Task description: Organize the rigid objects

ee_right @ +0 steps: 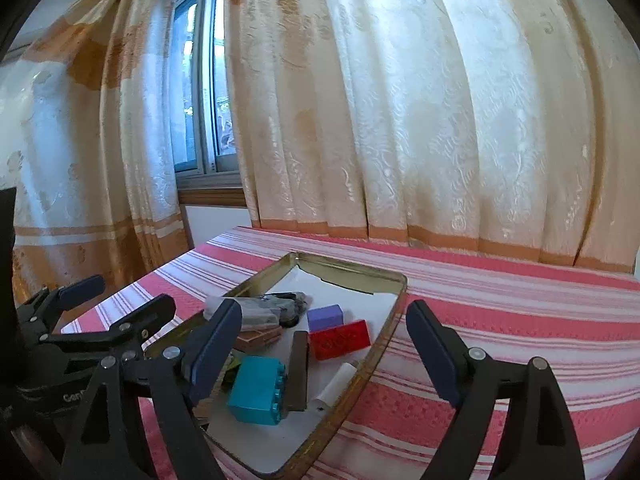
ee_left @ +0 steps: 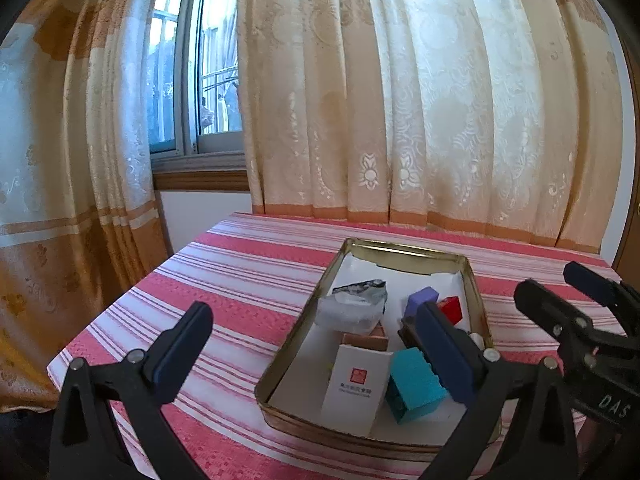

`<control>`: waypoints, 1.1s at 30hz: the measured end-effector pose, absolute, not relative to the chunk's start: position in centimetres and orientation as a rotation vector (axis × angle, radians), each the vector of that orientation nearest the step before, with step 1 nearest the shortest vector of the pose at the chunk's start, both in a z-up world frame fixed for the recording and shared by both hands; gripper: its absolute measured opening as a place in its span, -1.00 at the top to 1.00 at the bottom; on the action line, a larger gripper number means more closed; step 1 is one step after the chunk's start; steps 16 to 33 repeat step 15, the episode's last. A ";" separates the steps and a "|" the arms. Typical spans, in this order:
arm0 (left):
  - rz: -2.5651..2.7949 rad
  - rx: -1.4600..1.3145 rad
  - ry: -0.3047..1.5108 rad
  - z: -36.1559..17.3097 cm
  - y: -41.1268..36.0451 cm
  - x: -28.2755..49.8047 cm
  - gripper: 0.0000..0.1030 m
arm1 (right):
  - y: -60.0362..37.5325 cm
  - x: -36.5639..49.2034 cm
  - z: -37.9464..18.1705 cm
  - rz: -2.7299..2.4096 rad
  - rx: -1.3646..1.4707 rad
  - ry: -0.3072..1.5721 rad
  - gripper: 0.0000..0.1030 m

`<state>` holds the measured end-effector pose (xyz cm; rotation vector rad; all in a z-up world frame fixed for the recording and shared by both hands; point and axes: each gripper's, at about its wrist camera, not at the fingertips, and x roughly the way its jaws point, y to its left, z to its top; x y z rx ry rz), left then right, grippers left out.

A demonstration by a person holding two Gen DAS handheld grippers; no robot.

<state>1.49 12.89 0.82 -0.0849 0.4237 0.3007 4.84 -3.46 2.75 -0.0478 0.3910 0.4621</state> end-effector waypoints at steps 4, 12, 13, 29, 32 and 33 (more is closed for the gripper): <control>0.310 -0.084 0.423 0.8 13.2 1.4 -0.99 | -3.3 4.4 3.2 0.471 -0.044 0.378 -0.68; 0.317 -0.059 0.443 0.0 13.1 1.7 -0.99 | -3.0 4.3 3.0 0.479 -0.047 0.380 -0.68; 0.315 -0.060 0.444 0.0 13.1 1.6 -0.99 | -3.0 4.2 3.0 0.479 -0.047 0.379 -0.68; 0.315 -0.050 0.444 0.0 12.8 1.5 -0.99 | -3.1 4.1 3.0 0.478 -0.044 0.378 -0.68; 0.315 -0.050 0.444 0.0 12.8 1.5 -0.99 | -3.1 4.1 3.0 0.478 -0.044 0.378 -0.68; 0.315 -0.050 0.444 0.0 12.8 1.5 -0.99 | -3.1 4.1 3.0 0.478 -0.044 0.378 -0.68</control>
